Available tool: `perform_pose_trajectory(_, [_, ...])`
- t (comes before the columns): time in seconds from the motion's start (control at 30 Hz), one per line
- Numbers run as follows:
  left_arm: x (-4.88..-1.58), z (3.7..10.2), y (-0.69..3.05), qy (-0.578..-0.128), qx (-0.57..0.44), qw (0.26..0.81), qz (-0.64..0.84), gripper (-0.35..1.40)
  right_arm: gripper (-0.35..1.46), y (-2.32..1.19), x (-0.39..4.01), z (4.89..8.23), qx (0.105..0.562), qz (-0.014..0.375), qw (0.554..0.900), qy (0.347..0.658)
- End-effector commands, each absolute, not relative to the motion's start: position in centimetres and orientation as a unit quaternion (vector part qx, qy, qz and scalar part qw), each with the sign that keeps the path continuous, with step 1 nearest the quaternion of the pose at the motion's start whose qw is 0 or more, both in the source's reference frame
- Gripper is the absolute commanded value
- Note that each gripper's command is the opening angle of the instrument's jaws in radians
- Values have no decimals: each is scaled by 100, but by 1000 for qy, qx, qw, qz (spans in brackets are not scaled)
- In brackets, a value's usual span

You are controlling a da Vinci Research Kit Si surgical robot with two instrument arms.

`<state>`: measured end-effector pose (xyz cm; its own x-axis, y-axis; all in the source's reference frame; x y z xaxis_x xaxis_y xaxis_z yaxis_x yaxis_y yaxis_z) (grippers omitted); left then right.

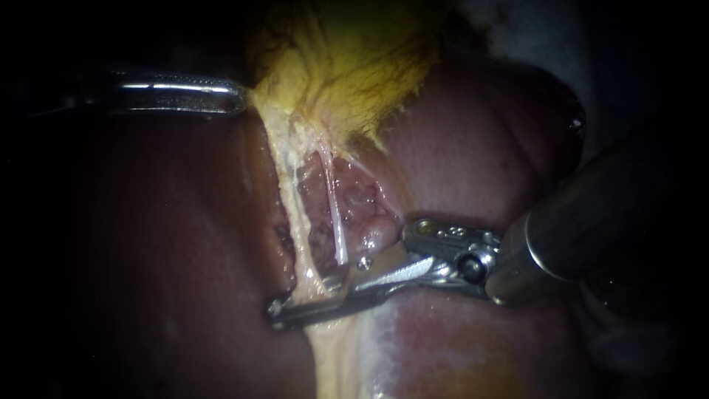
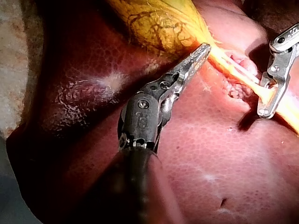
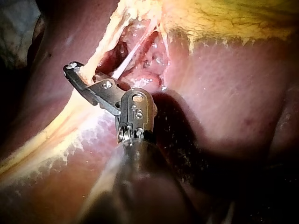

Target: Going back first clip left tube

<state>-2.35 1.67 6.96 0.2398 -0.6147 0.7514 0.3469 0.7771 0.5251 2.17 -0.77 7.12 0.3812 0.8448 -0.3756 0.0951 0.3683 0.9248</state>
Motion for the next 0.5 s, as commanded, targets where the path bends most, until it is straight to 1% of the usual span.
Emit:
perform_pose_trajectory(0.03, [-235,696,167,-533,126,777,-309,-35,-35,-77,217,712,487,279,673,482])
perform_pose_trajectory(0.07, [-235,696,167,-533,126,777,-309,-35,-35,-77,218,713,487,279,673,482])
perform_pose_trajectory(0.1, [-235,696,167,-533,126,777,-309,-35,-24,-77,219,714,477,265,679,492])
perform_pose_trajectory(0.17, [-235,696,167,-533,126,777,-309,-35,19,-77,222,719,438,214,699,524])
perform_pose_trajectory(0.2, [-235,696,167,-533,126,777,-309,-35,40,-76,225,723,433,211,702,524])
perform_pose_trajectory(0.23, [-235,696,167,-533,126,777,-309,-35,48,-74,227,726,427,205,707,526])
perform_pose_trajectory(0.3, [-235,696,167,-533,126,777,-309,-35,54,-69,228,731,391,194,721,539])
perform_pose_trajectory(0.37, [-234,696,167,-533,126,777,-309,-35,57,-66,223,731,344,201,732,552])
perform_pose_trajectory(0.5, [-232,696,167,-533,125,777,-309,-35,58,-63,202,723,291,183,749,567])
